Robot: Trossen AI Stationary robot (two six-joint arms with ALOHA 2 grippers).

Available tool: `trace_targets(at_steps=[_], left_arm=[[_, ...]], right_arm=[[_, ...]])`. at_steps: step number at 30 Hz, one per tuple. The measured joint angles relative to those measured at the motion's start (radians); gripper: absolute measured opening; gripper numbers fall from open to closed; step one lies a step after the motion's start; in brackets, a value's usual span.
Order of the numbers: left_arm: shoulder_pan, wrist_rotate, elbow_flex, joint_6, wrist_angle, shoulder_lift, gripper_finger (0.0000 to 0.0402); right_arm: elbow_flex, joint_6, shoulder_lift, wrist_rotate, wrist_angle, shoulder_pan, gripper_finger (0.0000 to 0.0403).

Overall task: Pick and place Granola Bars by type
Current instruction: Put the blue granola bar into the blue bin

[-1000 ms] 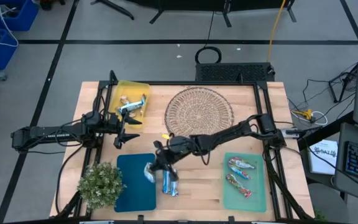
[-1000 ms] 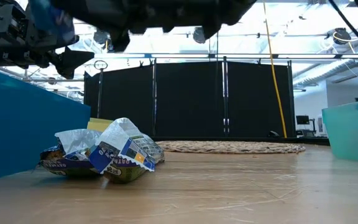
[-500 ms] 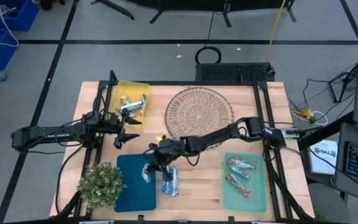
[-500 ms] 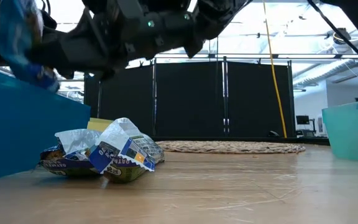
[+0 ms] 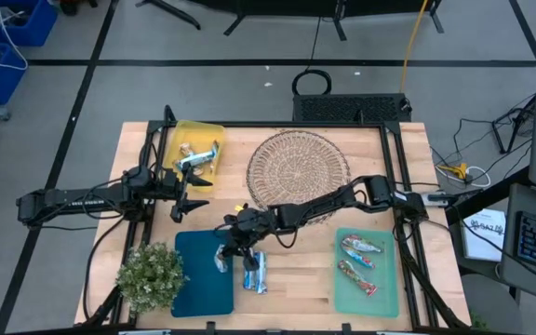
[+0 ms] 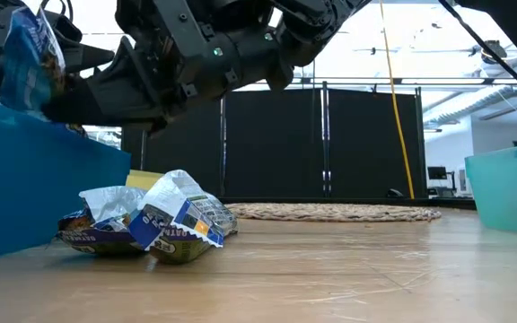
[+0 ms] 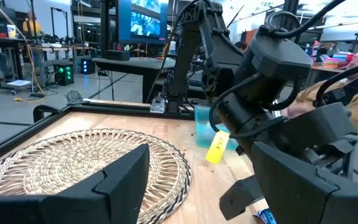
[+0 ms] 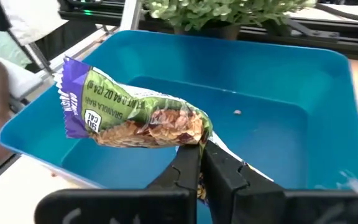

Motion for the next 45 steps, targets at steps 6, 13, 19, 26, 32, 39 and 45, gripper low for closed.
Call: trace_targets(at_steps=[6,13,19,26,32,39,45], left_arm=[[0.000,0.000,0.000,0.000,0.000,0.000,0.0283],[0.000,0.000,0.000,0.000,0.000,0.000,0.0283],[0.000,0.000,0.000,0.000,0.000,0.000,0.0283],[0.000,0.000,0.000,0.000,0.000,0.000,0.0283],[0.000,0.000,0.000,0.000,0.000,0.000,0.0283],[0.000,0.000,0.000,0.000,0.000,0.000,0.0283],[0.000,0.000,0.000,0.000,0.000,0.000,0.0283]], right_arm=[[0.000,-0.001,-0.001,0.068,-0.012,-0.002,0.0062],[0.000,-0.002,-0.001,0.068,-0.019,0.007,0.0171],[-0.002,0.006,-0.011,0.068,-0.039,0.020,0.0225],[-0.003,-0.050,-0.136,0.076,-0.305,0.064,0.0229],[-0.001,-0.088,-0.199,0.339,-0.629,0.129,0.0226],[-0.071,-0.047,-0.180,0.382,-0.690,0.166,0.0230],[-0.112,-0.047,-0.181,0.370,-0.654,0.181,0.0227]])
